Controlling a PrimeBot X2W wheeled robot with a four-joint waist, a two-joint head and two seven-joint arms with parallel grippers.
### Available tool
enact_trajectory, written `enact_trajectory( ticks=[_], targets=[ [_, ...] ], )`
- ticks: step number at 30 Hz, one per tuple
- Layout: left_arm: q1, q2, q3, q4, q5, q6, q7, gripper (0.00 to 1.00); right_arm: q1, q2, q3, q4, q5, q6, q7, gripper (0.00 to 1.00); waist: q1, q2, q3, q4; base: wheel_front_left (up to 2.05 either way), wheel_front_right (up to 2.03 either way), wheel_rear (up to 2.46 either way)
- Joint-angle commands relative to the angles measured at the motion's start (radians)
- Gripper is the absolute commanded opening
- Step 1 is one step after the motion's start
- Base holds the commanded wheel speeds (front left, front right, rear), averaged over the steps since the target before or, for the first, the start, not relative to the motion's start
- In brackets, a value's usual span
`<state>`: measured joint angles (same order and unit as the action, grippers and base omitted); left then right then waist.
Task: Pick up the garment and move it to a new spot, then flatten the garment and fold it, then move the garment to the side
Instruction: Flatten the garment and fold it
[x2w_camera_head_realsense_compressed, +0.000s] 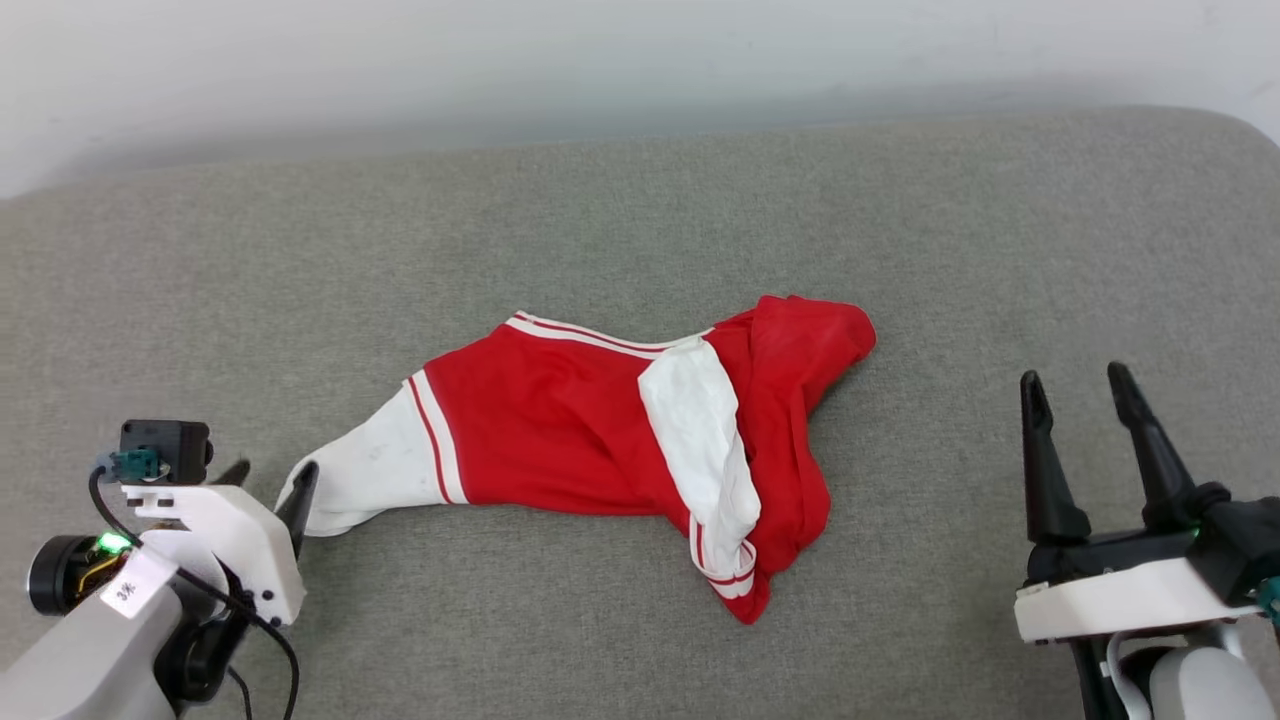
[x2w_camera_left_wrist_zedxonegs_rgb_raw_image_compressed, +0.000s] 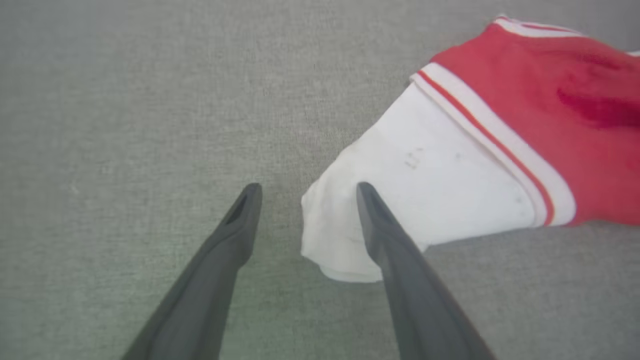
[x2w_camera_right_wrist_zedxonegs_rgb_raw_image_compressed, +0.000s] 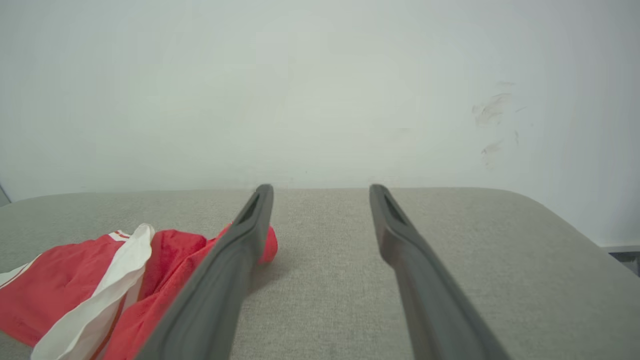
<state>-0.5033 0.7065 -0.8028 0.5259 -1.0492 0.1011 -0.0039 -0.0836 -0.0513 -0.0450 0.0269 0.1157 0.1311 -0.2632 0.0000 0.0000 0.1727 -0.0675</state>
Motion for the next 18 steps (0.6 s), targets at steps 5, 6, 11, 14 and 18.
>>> enact_trajectory(
  ticks=[5, 6, 11, 14, 18],
  targets=[
    [0.015, -0.037, 0.022, -0.021, 0.065, 0.064, -0.183, 1.00, -0.050, 0.002, -0.023, -0.047, -0.049, -0.001, -0.002, 1.00, 0.0000, 0.0000, -0.036, 0.029, 0.00, 0.00, 0.00],
    [0.021, -0.044, 0.026, -0.031, 0.075, 0.077, -0.207, 1.00, -0.060, 0.002, -0.026, -0.057, -0.060, -0.001, -0.002, 1.00, 0.0000, 0.0000, -0.040, 0.035, 0.00, 0.00, 0.00],
    [0.049, -0.074, 0.069, -0.114, 0.155, 0.163, -0.258, 1.00, -0.114, -0.018, -0.026, -0.110, -0.092, -0.001, -0.002, 1.00, 0.0000, 0.0000, -0.056, 0.067, 0.00, 0.00, 0.00],
    [0.083, -0.096, 0.134, -0.205, 0.235, 0.222, -0.262, 1.00, -0.145, -0.048, -0.006, -0.131, -0.087, -0.001, -0.002, 1.00, 0.0000, 0.0000, -0.059, 0.082, 0.00, 0.00, 0.00],
    [0.169, -0.135, 0.240, -0.319, 0.355, 0.277, -0.262, 1.00, -0.184, -0.106, 0.056, -0.135, -0.070, -0.001, -0.002, 1.00, 0.0000, 0.0000, -0.060, 0.097, 0.00, 0.00, 0.00]
  ],
)
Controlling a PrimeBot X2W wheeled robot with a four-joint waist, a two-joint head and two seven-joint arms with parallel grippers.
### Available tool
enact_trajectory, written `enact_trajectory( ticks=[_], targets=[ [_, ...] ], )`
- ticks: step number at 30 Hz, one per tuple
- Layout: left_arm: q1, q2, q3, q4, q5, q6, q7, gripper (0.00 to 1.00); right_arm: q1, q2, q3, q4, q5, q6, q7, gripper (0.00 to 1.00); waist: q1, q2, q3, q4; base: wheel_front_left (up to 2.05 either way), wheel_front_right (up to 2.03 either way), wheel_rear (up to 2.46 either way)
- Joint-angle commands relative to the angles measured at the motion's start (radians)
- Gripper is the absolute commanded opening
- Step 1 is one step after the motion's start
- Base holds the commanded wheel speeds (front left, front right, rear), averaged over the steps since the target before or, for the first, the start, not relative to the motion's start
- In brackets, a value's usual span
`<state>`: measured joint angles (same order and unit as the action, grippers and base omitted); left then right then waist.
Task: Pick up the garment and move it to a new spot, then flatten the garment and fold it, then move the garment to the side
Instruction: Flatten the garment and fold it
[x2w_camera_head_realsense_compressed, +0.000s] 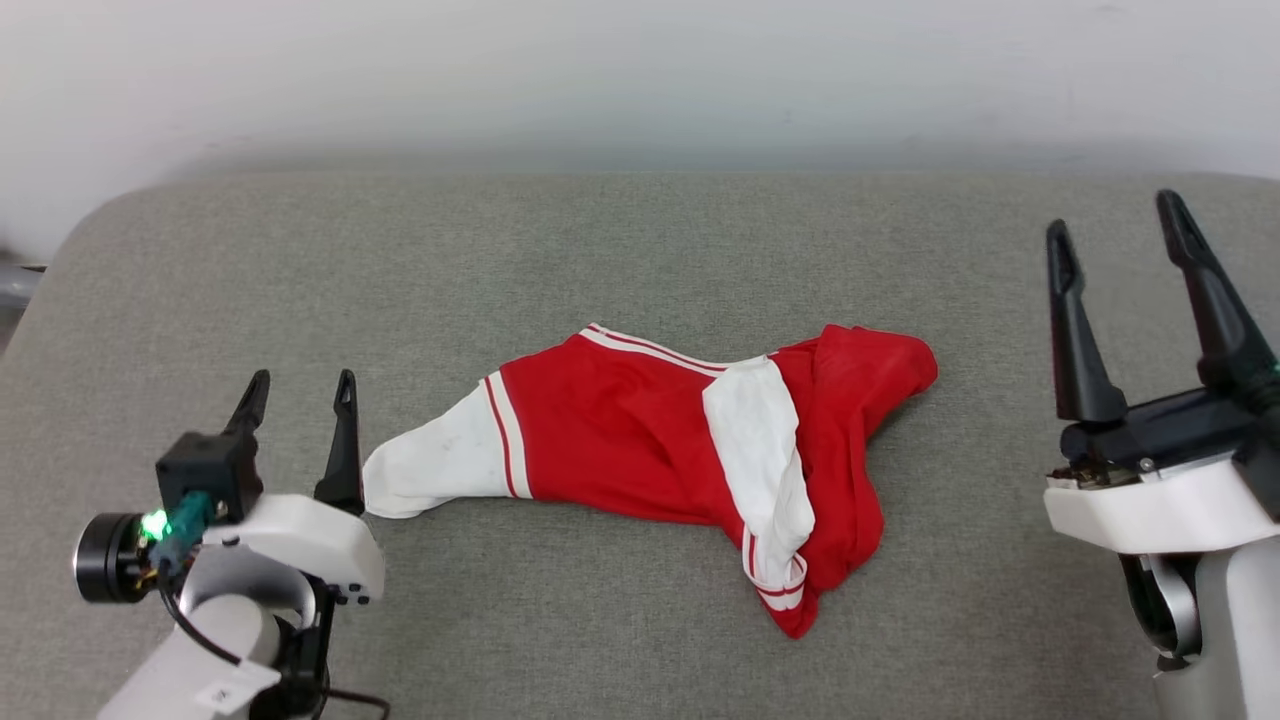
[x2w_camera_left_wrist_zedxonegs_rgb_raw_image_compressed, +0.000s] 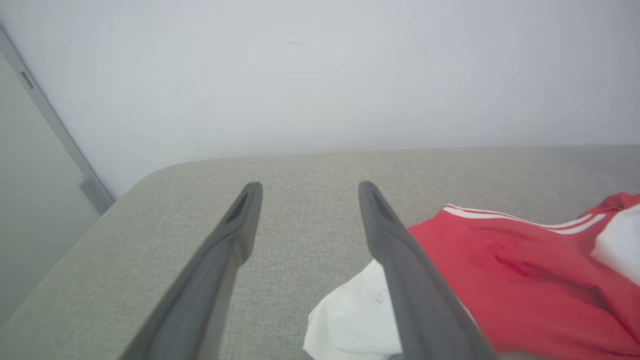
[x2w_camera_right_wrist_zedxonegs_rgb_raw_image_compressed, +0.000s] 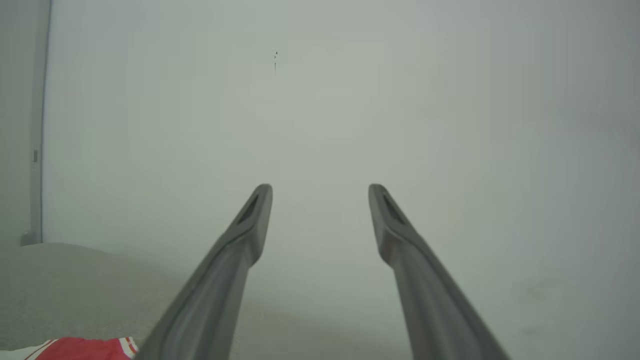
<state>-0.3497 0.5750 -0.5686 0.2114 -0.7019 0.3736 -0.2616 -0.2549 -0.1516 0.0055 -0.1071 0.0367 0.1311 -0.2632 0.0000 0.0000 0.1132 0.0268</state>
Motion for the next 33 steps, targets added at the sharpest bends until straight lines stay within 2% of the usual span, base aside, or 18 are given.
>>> enact_trajectory(
  ticks=[1, 4, 8, 15, 23, 27, 33],
  targets=[
    [0.037, -0.015, 0.031, -0.027, 0.036, 0.013, -0.004, 1.00, -0.022, -0.023, 0.025, 0.002, 0.014, -0.001, -0.002, 1.00, 0.0000, 0.0000, 0.000, 0.005, 0.00, 0.00, 0.00],
    [0.105, -0.055, 0.099, -0.087, 0.115, 0.030, -0.005, 1.00, -0.045, -0.084, 0.099, 0.033, 0.031, -0.001, 0.005, 1.00, 0.0000, 0.0000, -0.001, 0.013, 0.00, 0.00, 0.00],
    [0.173, -0.106, 0.163, -0.137, 0.210, 0.024, -0.005, 1.00, -0.098, -0.166, 0.206, 0.046, 0.096, -0.001, 0.097, 1.00, 0.0000, 0.0000, -0.001, 0.025, 0.00, 0.00, 0.00],
    [0.229, -0.203, 0.243, -0.165, 0.315, -0.023, -0.005, 1.00, -0.186, -0.326, 0.446, 0.016, 0.255, -0.001, 0.357, 1.00, 0.0000, 0.0000, 0.004, 0.048, 0.00, 0.00, 0.00],
    [0.266, -0.307, 0.322, -0.176, 0.404, -0.084, -0.004, 1.00, -0.246, -0.477, 0.719, 0.005, 0.472, -0.001, 0.685, 1.00, 0.0000, 0.0000, 0.023, 0.085, 0.00, 0.00, 0.00],
    [0.272, -0.356, 0.354, -0.174, 0.442, -0.119, -0.004, 1.00, -0.271, -0.515, 0.796, 0.026, 0.541, -0.001, 0.778, 1.00, 0.0000, 0.0000, 0.049, 0.106, 0.00, 0.00, 0.00],
    [0.244, -0.422, 0.393, -0.163, 0.491, -0.174, -0.004, 1.00, -0.296, -0.500, 0.883, 0.101, 0.586, -0.001, 0.811, 1.00, 0.0000, 0.0000, 0.097, 0.140, 0.00, 0.00, 0.00]
  ],
)
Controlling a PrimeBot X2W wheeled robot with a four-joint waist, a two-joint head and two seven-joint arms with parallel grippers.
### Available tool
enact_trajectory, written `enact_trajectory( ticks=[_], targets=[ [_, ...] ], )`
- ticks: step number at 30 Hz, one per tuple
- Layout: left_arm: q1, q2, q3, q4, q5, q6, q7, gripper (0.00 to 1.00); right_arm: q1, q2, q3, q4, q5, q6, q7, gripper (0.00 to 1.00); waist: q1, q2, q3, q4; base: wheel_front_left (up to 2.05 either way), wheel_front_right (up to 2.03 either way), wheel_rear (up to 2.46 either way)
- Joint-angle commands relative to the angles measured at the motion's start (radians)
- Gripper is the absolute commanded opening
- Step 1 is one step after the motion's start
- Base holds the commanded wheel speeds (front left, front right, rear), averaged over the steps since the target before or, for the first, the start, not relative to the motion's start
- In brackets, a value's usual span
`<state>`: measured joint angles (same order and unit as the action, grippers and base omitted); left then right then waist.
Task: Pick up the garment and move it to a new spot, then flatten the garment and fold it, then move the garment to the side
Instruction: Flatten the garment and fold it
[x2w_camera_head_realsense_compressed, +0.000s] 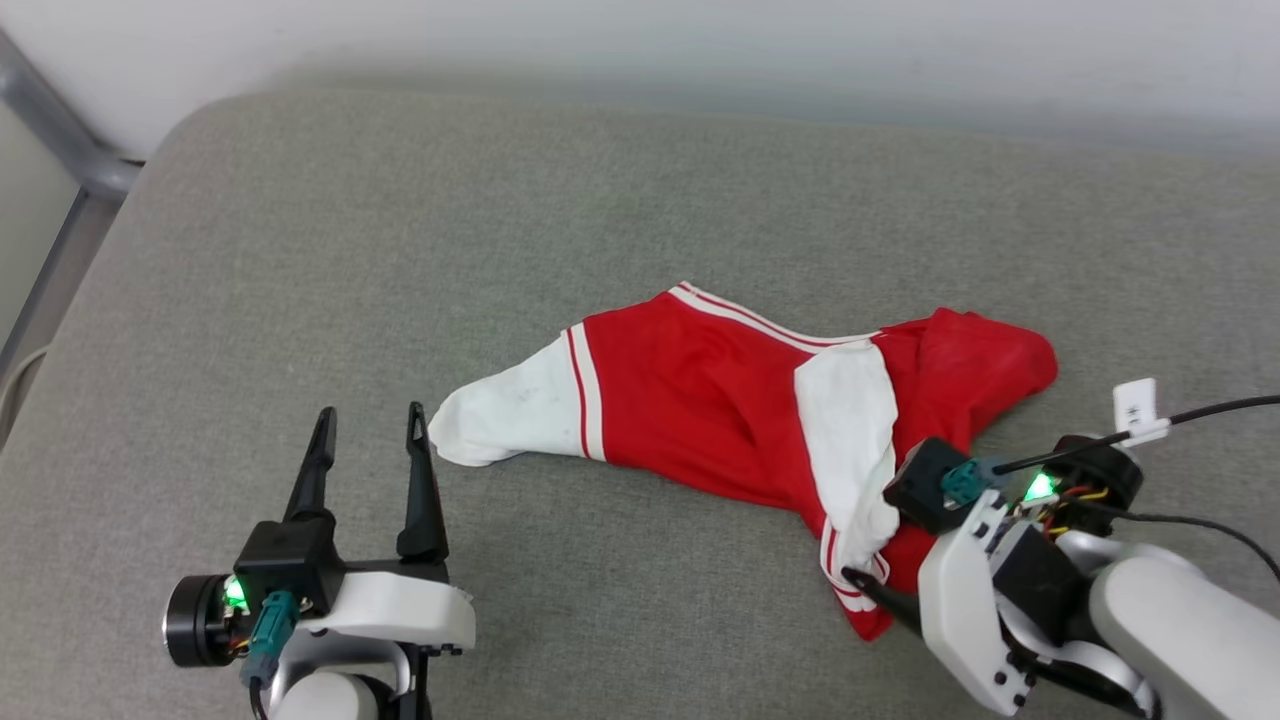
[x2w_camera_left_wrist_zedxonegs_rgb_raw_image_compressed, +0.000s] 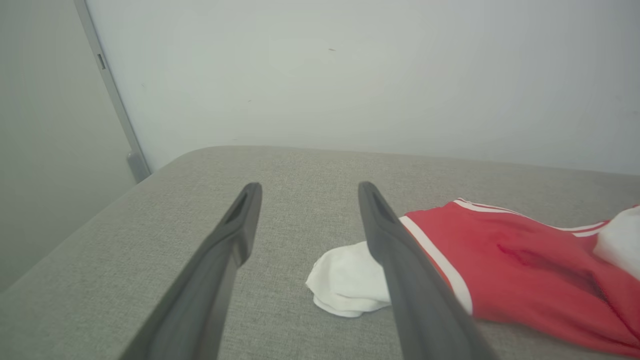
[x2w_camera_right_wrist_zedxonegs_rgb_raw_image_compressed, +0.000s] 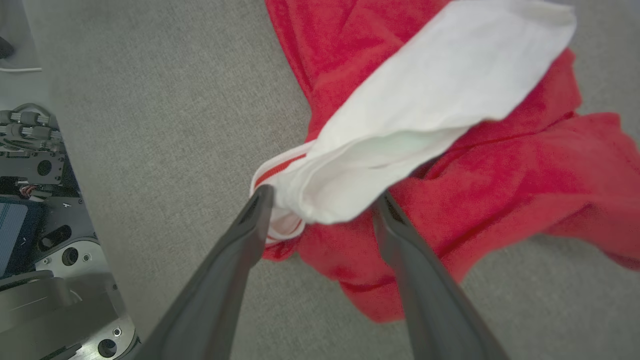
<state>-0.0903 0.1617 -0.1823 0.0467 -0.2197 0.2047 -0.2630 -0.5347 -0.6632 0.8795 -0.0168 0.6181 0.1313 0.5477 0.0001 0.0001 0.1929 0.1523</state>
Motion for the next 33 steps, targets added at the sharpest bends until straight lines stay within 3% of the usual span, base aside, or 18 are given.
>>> enact_trajectory(
  ticks=[1, 11, 12, 13, 14, 23, 33],
  targets=[
    [-0.019, -0.016, 0.013, 0.005, 0.015, -0.014, -0.003, 1.00, -0.019, 0.018, 0.023, 0.028, 0.010, -0.001, -0.001, 1.00, -0.0001, -0.0001, 0.024, 0.020, 0.00, 0.00, 0.00],
    [-0.024, -0.072, 0.067, 0.027, 0.061, -0.068, -0.003, 1.00, -0.006, 0.058, 0.170, 0.206, 0.029, -0.001, -0.050, 1.00, -0.0001, -0.0001, 0.052, 0.036, 0.00, 0.00, 0.00],
    [-0.021, -0.079, 0.081, 0.032, 0.070, -0.075, -0.003, 1.00, -0.010, 0.063, 0.189, 0.224, 0.036, -0.001, -0.081, 0.85, -0.0001, -0.0001, 0.050, 0.031, 0.00, 0.00, 0.00],
    [-0.019, -0.082, 0.088, 0.034, 0.071, -0.080, -0.003, 1.00, -0.014, 0.066, 0.191, 0.227, 0.037, -0.001, -0.101, 0.26, -0.0001, -0.0001, 0.047, 0.026, 0.00, 0.00, 0.00],
    [-0.016, -0.086, 0.092, 0.036, 0.076, -0.082, -0.003, 1.00, -0.020, 0.067, 0.194, 0.228, 0.040, 0.000, -0.120, 0.00, -0.0001, -0.0001, 0.044, 0.021, 0.00, 0.00, 0.00],
    [0.000, -0.099, 0.129, 0.050, 0.094, -0.108, -0.003, 1.00, 0.007, 0.072, 0.086, 0.187, 0.034, -0.001, -0.304, 0.00, -0.0001, -0.0001, 0.004, -0.027, 0.00, 0.00, 0.00],
    [0.042, -0.106, 0.176, 0.060, 0.102, -0.134, -0.003, 1.00, 0.184, 0.122, -0.237, 0.095, 0.068, -0.001, -0.446, 0.00, -0.0001, -0.0001, -0.056, -0.105, 0.00, 0.00, 0.00]
  ],
)
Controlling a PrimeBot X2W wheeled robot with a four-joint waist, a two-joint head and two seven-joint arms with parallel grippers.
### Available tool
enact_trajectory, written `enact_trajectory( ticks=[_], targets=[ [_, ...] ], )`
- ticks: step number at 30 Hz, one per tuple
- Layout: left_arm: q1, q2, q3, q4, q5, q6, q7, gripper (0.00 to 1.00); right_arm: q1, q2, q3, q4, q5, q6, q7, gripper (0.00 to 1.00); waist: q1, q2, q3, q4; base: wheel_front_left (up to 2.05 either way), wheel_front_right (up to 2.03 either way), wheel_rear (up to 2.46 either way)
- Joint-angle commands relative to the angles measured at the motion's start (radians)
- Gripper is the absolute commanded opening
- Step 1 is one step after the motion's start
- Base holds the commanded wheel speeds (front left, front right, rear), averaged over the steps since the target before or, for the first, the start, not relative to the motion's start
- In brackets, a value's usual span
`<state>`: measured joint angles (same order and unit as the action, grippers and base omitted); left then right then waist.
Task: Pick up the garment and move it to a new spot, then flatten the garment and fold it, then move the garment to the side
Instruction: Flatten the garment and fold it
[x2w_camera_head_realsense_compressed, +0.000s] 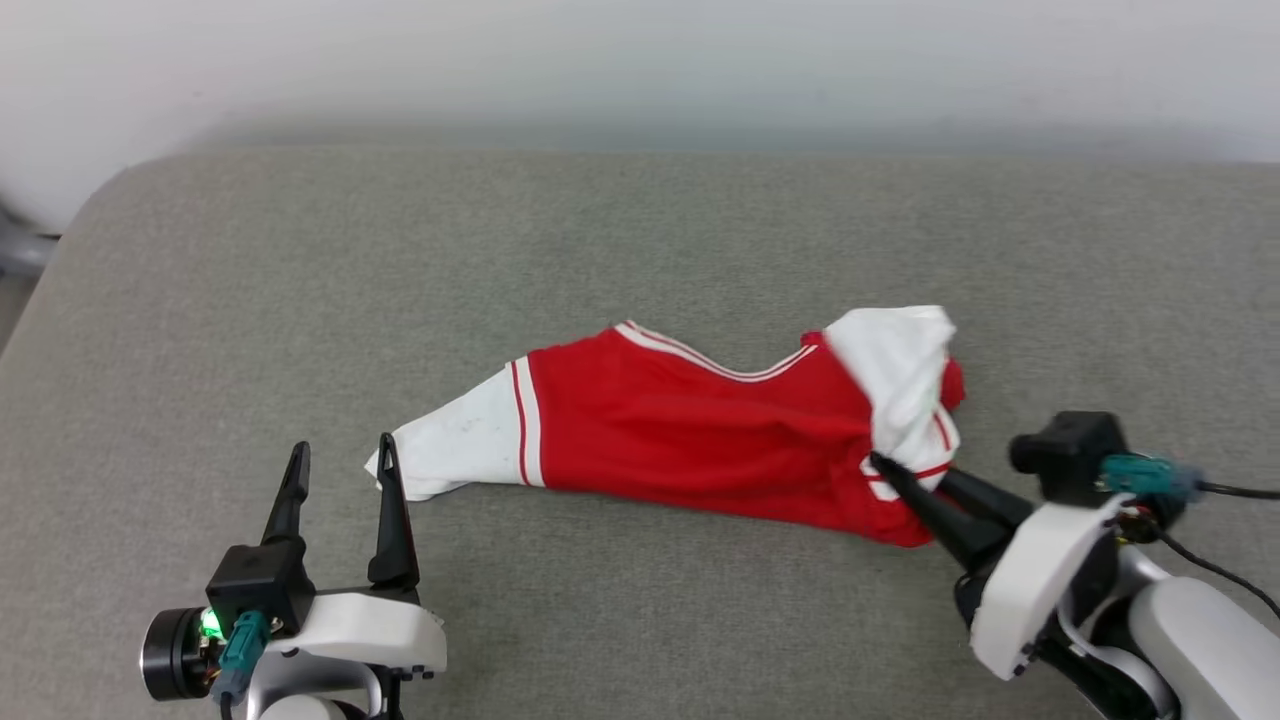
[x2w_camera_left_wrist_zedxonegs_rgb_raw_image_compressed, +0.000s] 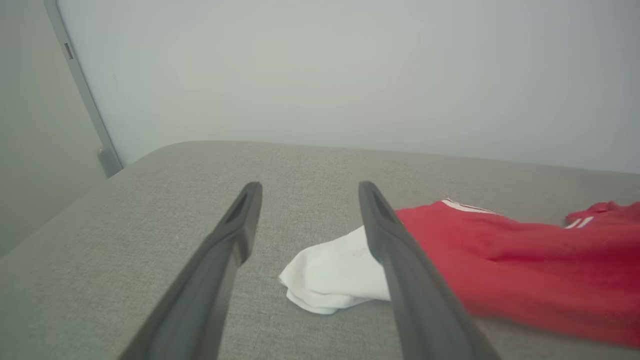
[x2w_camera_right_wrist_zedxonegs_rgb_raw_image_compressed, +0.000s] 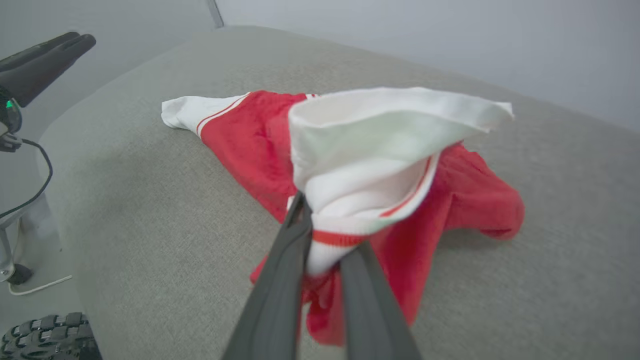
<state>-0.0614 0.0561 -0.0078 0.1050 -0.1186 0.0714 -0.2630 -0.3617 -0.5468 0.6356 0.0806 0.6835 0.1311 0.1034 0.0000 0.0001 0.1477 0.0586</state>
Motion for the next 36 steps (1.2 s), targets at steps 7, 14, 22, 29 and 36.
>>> enact_trajectory(
  ticks=[7, 14, 22, 29, 36],
  targets=[
    [0.035, -0.004, 0.018, 0.005, -0.002, -0.011, -0.003, 1.00, 0.146, 0.060, -0.270, 0.044, -0.013, -0.001, -0.066, 0.00, 0.0000, -0.0001, -0.024, -0.049, 0.00, 0.00, 0.00],
    [0.035, -0.006, 0.020, 0.014, -0.006, -0.015, -0.003, 1.00, 0.236, 0.110, -0.524, 0.203, -0.010, -0.001, -0.123, 0.00, 0.0000, -0.0001, -0.022, -0.062, 0.00, 0.00, 0.00],
    [0.039, -0.006, 0.015, 0.028, -0.016, -0.015, -0.003, 1.00, 0.272, 0.165, -0.709, 0.448, 0.067, -0.001, -0.172, 0.00, 0.0000, -0.0001, -0.026, -0.062, 0.00, 0.00, 0.00],
    [0.058, -0.006, 0.026, 0.033, -0.020, -0.010, -0.003, 1.00, 0.259, 0.207, -0.740, 0.594, 0.086, -0.001, -0.211, 0.00, 0.0000, -0.0001, -0.043, -0.073, 0.00, 0.00, 0.00],
    [0.063, -0.006, 0.022, 0.035, -0.019, -0.015, -0.003, 1.00, 0.236, 0.220, -0.776, 0.596, 0.021, -0.001, -0.329, 1.00, 0.0000, -0.0001, -0.066, -0.088, 0.00, 0.00, 0.00]
  ],
)
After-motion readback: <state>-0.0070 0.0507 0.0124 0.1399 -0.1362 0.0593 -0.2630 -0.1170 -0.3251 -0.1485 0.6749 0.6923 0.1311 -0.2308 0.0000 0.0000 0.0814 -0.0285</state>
